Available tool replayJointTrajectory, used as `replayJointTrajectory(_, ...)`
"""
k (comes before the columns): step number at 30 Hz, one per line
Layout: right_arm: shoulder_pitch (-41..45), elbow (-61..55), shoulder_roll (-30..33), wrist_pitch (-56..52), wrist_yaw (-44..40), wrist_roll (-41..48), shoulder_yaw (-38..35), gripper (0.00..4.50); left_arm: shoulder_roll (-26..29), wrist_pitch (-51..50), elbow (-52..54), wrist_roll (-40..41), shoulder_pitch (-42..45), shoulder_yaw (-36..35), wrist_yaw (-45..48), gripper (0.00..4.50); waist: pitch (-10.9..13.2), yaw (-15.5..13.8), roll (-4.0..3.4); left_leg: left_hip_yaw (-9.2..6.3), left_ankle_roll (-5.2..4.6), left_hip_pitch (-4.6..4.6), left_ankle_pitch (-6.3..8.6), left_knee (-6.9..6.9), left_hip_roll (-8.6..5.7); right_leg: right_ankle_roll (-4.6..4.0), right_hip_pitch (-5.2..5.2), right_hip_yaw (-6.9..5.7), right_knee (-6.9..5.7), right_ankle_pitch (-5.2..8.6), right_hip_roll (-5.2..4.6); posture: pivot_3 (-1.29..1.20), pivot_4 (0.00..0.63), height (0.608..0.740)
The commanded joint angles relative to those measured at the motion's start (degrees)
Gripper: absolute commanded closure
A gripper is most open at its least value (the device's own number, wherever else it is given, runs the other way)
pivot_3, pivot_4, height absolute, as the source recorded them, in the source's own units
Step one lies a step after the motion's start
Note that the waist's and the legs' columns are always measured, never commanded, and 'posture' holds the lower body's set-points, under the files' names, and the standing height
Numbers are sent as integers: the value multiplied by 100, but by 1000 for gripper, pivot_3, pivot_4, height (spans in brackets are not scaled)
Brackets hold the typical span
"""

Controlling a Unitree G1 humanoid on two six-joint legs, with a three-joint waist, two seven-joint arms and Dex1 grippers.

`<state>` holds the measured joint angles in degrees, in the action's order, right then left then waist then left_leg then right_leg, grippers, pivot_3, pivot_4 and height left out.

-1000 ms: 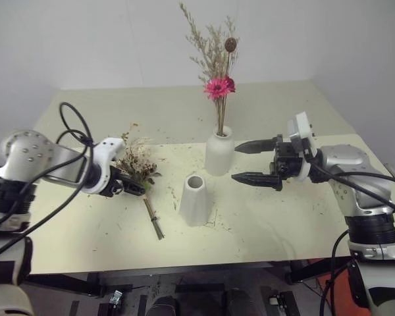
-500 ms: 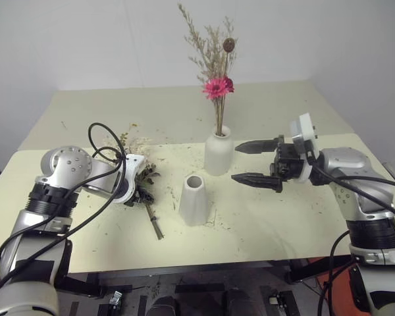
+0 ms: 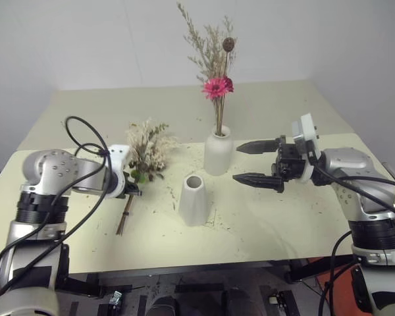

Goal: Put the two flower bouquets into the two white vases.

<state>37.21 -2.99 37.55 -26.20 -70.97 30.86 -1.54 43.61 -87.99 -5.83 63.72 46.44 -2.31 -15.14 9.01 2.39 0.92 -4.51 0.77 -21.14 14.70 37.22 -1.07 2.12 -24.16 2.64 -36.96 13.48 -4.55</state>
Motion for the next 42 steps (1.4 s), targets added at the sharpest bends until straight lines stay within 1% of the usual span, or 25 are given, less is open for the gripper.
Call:
replayJointTrajectory(1, 62, -124, 85, 19, -34, 178, -188, 0, 337, 1205, 778, -600, -109, -449, 987, 4393, 0, -2, 0, 1, 3, 0, -2, -1, 0, 0, 0, 0, 1, 0, 0, 0, 150, 740)
replayJointTrajectory(3, 81, -87, 104, 16, -63, 191, -193, 0, 426, 2094, 1164, -892, -289, -601, 1818, 4393, 0, -9, 0, 3, 5, 0, -3, -4, 0, 0, 2, 0, 8, 0, -2, 0, 150, 740)
replayJointTrajectory(5, 87, -53, 134, 10, -98, 214, -202, 0, 347, 2752, 1422, -1018, -387, -845, 2390, 4393, 0, -23, 0, 3, 10, 0, -6, -10, 0, -2, 3, -1, 21, -1, -2, 0, 150, 740)
replayJointTrajectory(9, 61, -28, 213, -5, -149, 259, -214, 0, 67, 3601, 1750, -886, -408, -1260, 3494, 4393, 0, -60, 0, 4, 9, -3, -5, -11, 0, -2, 6, -6, 21, -1, -4, 0, 150, 740)
replayJointTrajectory(12, 53, -36, 275, -18, -160, 293, -221, 0, -296, 3714, 1842, -336, -295, -1558, 4013, 4393, 0, -79, 0, 7, 6, -3, -3, -10, 0, -1, 10, -6, 24, -1, -6, 0, 150, 740)
replayJointTrajectory(15, 60, -35, 318, -18, -158, 306, -215, 0, -576, 3707, 1884, 121, -261, -1653, 4458, 4393, 0, -82, 0, 7, 3, -2, -2, -8, 1, -1, 11, -7, 23, -1, -5, 0, 150, 740)
replayJointTrajectory(17, 59, -67, 333, -28, -140, 314, -216, 0, -818, 3706, 1862, 404, -208, -1660, 4634, 4393, 0, -77, 0, 7, 2, -2, -1, -5, 2, -1, 12, -7, 21, -1, -3, 0, 150, 740)
replayJointTrajectory(19, 43, -112, 348, -46, -115, 335, -225, 0, -1002, 3699, 1829, 502, -154, -1580, 4724, 4393, 0, -73, 0, 6, 2, -2, -1, -2, 2, -1, 13, -7, 20, -1, -3, 0, 150, 740)
replayJointTrajectory(23, -9, -197, 387, -77, -67, 358, -261, 0, -1199, 3751, 1825, 275, -141, -1224, 5046, 4393, 0, -66, 0, 6, 1, -1, -1, 0, 2, -1, 14, -7, 20, -1, -1, 0, 150, 740)
replayJointTrajectory(27, -70, -296, 430, -128, 1, 382, -310, 0, -1299, 3819, 1705, 37, -175, -967, 5353, 4393, 0, -68, 0, 6, 0, -2, 0, 0, 2, -1, 15, -7, 21, -1, 0, 0, 150, 740)
replayJointTrajectory(33, -164, -439, 462, -218, 96, 408, -384, 0, -1344, 3849, 1619, -224, -277, -778, 5624, 4393, 0, -61, 1, 6, 0, -1, 0, 0, 3, -1, 15, -6, 21, -1, 2, 0, 150, 740)
replayJointTrajectory(42, -262, -567, 498, -266, 232, 493, -404, 0, -1366, 3802, 1625, -539, -456, -619, 5772, 4393, 0, -45, 1, 5, -1, 0, 0, 1, 4, -1, 18, -6, 22, -1, 3, 0, 150, 740)
